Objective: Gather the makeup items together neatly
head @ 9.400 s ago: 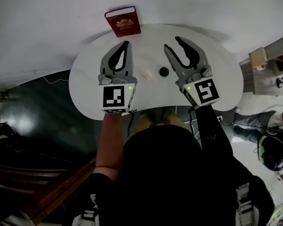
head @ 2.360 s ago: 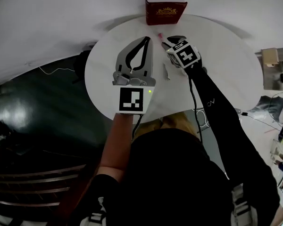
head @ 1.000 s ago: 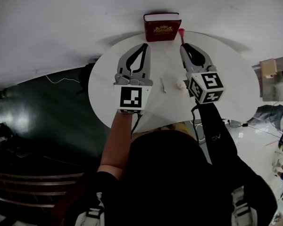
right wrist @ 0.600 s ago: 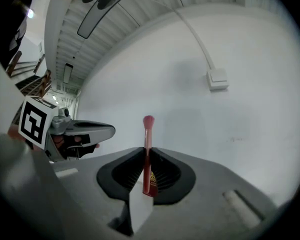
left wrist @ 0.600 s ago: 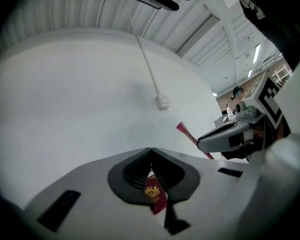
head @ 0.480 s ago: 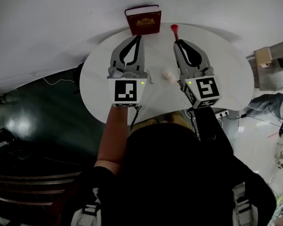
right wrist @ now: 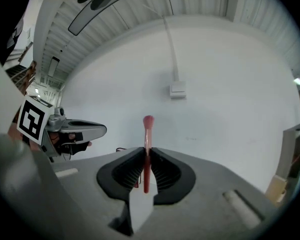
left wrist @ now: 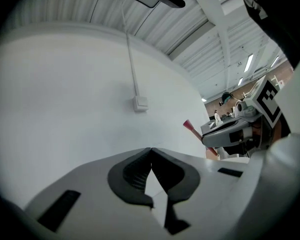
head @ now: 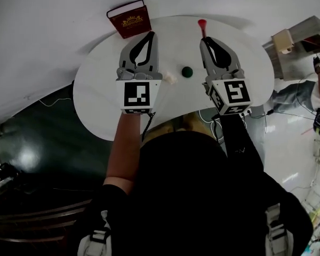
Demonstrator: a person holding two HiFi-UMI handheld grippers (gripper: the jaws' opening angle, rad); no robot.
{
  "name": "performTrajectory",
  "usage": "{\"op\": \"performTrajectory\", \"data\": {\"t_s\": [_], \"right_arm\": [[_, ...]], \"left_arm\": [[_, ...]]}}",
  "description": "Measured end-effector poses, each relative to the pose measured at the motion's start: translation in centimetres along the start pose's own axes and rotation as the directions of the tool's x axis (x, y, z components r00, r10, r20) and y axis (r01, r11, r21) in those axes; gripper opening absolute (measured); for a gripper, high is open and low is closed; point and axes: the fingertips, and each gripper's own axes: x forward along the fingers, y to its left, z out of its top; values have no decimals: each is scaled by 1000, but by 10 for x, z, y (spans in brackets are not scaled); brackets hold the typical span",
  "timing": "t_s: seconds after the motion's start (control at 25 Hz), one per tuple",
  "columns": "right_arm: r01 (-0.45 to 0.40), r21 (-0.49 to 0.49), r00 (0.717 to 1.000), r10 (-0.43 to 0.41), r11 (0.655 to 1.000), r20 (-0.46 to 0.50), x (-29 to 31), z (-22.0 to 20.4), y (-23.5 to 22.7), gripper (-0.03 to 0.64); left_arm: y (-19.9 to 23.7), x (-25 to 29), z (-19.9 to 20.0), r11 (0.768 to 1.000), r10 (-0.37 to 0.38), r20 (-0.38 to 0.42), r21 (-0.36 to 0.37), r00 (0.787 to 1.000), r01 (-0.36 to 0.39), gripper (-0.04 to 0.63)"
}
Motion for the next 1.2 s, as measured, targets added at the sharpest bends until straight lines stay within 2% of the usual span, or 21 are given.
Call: {"op": "performTrajectory", "data": {"t_s": [0.28,0.36,0.48,0.64,0.84,1.04,1.12,1.2], "right_arm": [[38,14,999,-38,999,-26,-21,-13,-26,49],[37,27,996,-35,999,-82,-20,-31,-34,49],[32,56,974,-19,998,-226,-14,-89,-42,49],[41,100,916,2,994,-401,-6,-175,-44,49],[74,142,806,25,987,-591,-4,-267,-57,49],[120,166,721,29,979,-692,-10,-320,-57,50],[159,180,697,19,971,-716,-12,-334,-59,51],[184,183,678,10,966,-735,-13,-341,-62,51]], "left_arm": [[-31,3,5,1000,-29,19,8,999,28,8],[-32,1,6,1000,-17,22,-5,1000,18,8],[-35,-3,9,999,9,42,-46,999,-7,8],[-44,-11,7,998,-3,30,-62,1000,5,8],[-43,-19,2,998,20,9,-59,1000,-19,8],[-33,-29,-8,998,42,-34,-50,999,-44,8],[-29,-33,-12,998,50,-69,-39,996,-53,8],[-27,-36,-10,996,64,-57,-55,996,-67,8]]}}
